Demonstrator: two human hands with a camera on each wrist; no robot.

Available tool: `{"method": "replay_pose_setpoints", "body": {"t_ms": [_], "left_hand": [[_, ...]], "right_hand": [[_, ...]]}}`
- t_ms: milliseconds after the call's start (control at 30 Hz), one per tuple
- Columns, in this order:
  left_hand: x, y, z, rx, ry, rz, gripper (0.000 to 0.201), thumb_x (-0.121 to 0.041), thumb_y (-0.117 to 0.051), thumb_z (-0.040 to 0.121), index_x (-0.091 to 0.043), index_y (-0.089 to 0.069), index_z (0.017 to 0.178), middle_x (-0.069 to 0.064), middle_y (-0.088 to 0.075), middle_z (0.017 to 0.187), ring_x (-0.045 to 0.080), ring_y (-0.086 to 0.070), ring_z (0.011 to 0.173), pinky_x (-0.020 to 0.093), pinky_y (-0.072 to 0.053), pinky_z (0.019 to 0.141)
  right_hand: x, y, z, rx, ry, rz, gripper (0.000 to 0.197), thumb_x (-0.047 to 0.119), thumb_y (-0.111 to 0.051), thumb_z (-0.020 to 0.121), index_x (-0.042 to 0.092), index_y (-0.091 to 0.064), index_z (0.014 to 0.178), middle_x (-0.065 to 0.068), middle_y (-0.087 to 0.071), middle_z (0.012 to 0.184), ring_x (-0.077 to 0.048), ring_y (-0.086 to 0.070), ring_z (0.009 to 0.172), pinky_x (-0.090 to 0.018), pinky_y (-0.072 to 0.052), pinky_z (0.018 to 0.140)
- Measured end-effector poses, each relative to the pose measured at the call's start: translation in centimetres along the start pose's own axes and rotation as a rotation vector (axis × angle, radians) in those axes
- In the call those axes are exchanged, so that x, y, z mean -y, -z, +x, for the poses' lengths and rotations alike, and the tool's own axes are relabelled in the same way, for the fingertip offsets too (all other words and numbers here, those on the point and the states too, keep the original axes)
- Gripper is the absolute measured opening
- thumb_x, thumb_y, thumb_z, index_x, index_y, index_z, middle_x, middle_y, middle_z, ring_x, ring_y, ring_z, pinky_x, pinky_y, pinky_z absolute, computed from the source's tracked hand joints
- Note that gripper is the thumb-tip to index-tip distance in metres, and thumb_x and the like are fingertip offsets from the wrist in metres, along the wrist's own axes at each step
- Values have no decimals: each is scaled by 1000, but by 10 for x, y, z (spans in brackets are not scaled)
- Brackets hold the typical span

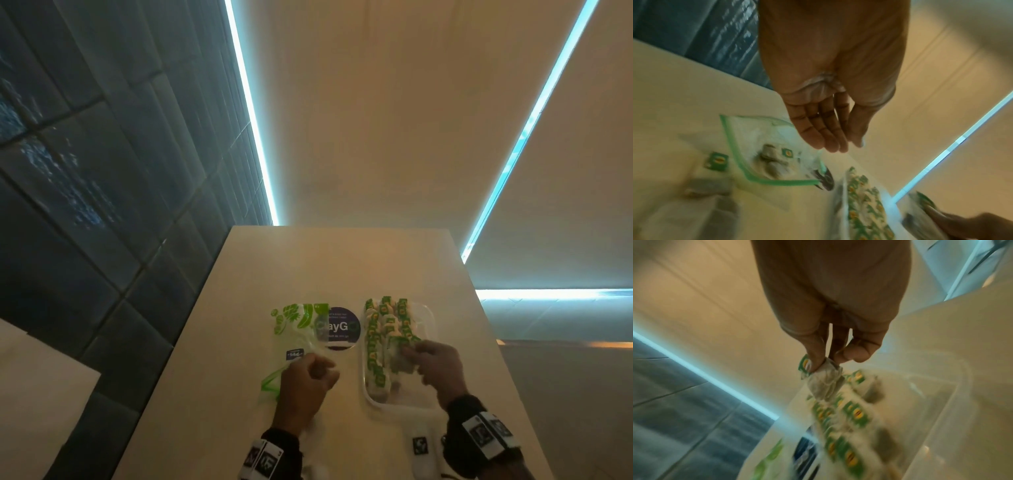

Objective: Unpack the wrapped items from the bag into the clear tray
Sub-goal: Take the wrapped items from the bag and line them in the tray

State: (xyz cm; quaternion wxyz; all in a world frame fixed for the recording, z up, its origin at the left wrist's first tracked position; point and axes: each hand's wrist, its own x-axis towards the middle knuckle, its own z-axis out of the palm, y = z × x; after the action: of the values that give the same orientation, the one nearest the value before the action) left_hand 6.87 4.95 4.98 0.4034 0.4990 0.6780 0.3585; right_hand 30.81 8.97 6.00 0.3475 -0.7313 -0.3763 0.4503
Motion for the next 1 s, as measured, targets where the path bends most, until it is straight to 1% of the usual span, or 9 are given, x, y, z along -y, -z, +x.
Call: {"method": "replay_pose_setpoints", "body": {"t_ms": [67, 167, 267, 367, 433, 600, 800, 900, 1000], "left_hand": [[23, 15, -3, -34, 59, 220, 5, -24, -74, 76, -26, -71, 80, -10, -72, 79, 9, -67, 78, 25, -55, 70], [58, 36, -12, -89, 243, 477, 7, -32, -65, 73, -26, -65, 76, -9, -69, 83, 16, -65, 83, 26, -51, 69], [79, 41, -21, -99, 367, 507, 21, -42, -68, 71, -25, -56, 74, -5, -63, 86, 19, -61, 83, 28, -50, 70], [85, 37, -26, -105, 430, 488, 43, -57, -73, 68, -24, -50, 82, -1, -55, 92, 20, -58, 86, 30, -46, 72], [85, 32, -26, -83, 479, 457, 52, -62, -71, 67, -21, -48, 89, 0, -52, 97, 22, -58, 94, 30, -44, 76], [90, 22, -24, -3, 528, 433, 53, -59, -70, 68, -20, -47, 95, 0, -58, 104, 23, -60, 104, 29, -47, 83], [96, 16, -23, -7, 499, 456, 42, -56, -67, 70, -24, -47, 89, -2, -62, 98, 22, -62, 98, 30, -49, 80], [99, 13, -24, -50, 454, 470, 36, -54, -64, 77, -24, -45, 80, -4, -59, 91, 22, -62, 99, 31, -47, 79], [103, 10, -25, -69, 426, 492, 32, -52, -66, 76, -26, -47, 77, -6, -53, 86, 20, -61, 100, 30, -46, 81]], "right_hand": [[-13, 13, 22, -86, -44, -41, 21, 23, -77, 80, 7, -74, 93, -13, -71, 83, -21, -60, 64, -31, -49, 51], [-26, 15, 43, -88, -107, -102, 24, 22, -77, 80, 6, -71, 98, -15, -70, 89, -27, -66, 70, -32, -52, 52], [-30, 3, 54, -70, -139, -123, 20, 20, -77, 80, 5, -71, 92, -17, -70, 87, -28, -68, 70, -36, -58, 56], [-35, -9, 64, -70, -152, -200, 12, 18, -77, 79, 11, -69, 73, -15, -71, 78, -30, -70, 64, -44, -62, 63], [-39, -15, 70, -64, -146, -277, 12, 20, -77, 76, 13, -70, 70, -16, -72, 79, -32, -71, 69, -47, -61, 69], [-47, -26, 78, -102, -97, -392, 21, 26, -72, 79, 8, -71, 91, -16, -71, 94, -36, -67, 89, -47, -57, 83], [-58, -36, 72, -187, 5, -395, 26, 27, -64, 86, 6, -66, 101, -21, -64, 99, -39, -63, 87, -47, -56, 76], [-62, -39, 73, -216, 5, -328, 28, 24, -63, 88, 9, -59, 111, -20, -63, 106, -40, -62, 94, -51, -54, 81], [-57, -42, 69, -196, -39, -221, 43, 19, -60, 91, 10, -45, 130, -24, -62, 114, -44, -61, 102, -52, -52, 87]]}}
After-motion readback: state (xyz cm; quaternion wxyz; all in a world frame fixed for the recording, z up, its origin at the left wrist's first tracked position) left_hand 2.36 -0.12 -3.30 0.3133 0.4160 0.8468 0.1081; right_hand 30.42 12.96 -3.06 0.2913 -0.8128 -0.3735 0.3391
